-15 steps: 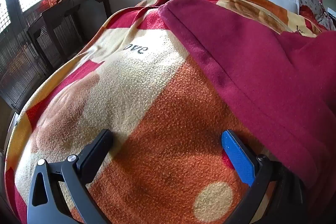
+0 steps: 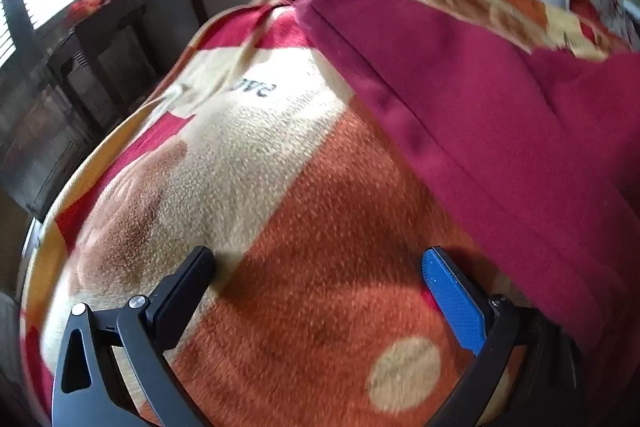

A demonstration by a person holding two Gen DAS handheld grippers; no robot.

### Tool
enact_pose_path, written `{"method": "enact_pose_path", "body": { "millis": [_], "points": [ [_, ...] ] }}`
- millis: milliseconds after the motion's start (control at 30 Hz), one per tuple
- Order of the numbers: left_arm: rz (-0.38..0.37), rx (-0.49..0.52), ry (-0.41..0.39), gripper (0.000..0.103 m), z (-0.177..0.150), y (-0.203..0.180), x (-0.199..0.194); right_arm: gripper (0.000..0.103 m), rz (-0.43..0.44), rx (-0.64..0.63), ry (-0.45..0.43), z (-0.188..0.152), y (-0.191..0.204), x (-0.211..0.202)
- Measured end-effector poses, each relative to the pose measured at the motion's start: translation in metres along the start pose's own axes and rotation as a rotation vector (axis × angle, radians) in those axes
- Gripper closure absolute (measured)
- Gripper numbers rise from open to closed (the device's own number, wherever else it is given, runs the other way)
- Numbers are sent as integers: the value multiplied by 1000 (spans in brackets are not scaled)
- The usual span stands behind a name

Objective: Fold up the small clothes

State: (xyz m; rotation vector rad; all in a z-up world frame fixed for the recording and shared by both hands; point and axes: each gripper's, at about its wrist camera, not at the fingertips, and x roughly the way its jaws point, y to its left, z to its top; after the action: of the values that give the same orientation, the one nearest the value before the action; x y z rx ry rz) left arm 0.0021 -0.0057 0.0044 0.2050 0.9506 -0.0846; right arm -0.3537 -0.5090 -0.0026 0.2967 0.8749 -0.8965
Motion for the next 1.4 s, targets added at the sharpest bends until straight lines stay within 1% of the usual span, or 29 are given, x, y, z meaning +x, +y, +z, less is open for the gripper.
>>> {"method": "enact_pose_path", "body": {
  "millis": [67,133,200,300,400,500,567,633,667,700,733,767,867,933,1067,1167,1267,1333,1400],
  "points": [
    [-2,37,37,0,0,-1,-6,0,0,0,0,0,0,0],
    [4,60,53,0,-1,-2,-19,0,0,0,0,0,0,0],
    [-18,65,47,0,-3,-1,-35,0,2,2,0,0,0,0],
    [-69,31,26,0,-6,1,-68,0,-6,-2,-4,1,3,0],
    [-96,28,31,0,-6,-8,-87,0,1,4,9,3,1,1],
    [-99,56,59,0,-5,-23,-99,0,1,17,44,7,2,2],
    [-103,77,70,0,-6,-32,-103,0,37,26,73,9,-2,-1],
    [-112,88,72,0,-6,-39,-107,0,53,-25,135,13,0,-3],
    [-114,92,77,0,-6,-42,-107,0,41,-88,165,14,5,-8],
    [-115,97,83,0,-5,-46,-109,0,12,-114,172,13,8,-15],
    [-117,104,86,0,-4,-49,-111,0,-9,-124,172,12,11,-23],
    [-123,111,86,0,-3,-52,-114,0,-8,-120,179,10,14,-36],
    [-131,140,82,0,0,-61,-122,0,61,-90,227,7,29,-76],
    [-146,169,78,0,1,-68,-128,0,106,-93,232,6,43,-101],
    [-173,196,81,0,4,-78,-138,0,250,-126,241,9,101,-153],
    [-192,201,78,0,7,-82,-147,0,332,-142,197,18,144,-183],
    [-198,227,65,0,9,-89,-155,0,383,-144,177,27,181,-197],
    [-197,240,61,0,10,-92,-158,0,407,-124,196,30,194,-200],
    [-217,231,78,0,11,-94,-160,0,428,-90,219,32,204,-200]
  ]
}}
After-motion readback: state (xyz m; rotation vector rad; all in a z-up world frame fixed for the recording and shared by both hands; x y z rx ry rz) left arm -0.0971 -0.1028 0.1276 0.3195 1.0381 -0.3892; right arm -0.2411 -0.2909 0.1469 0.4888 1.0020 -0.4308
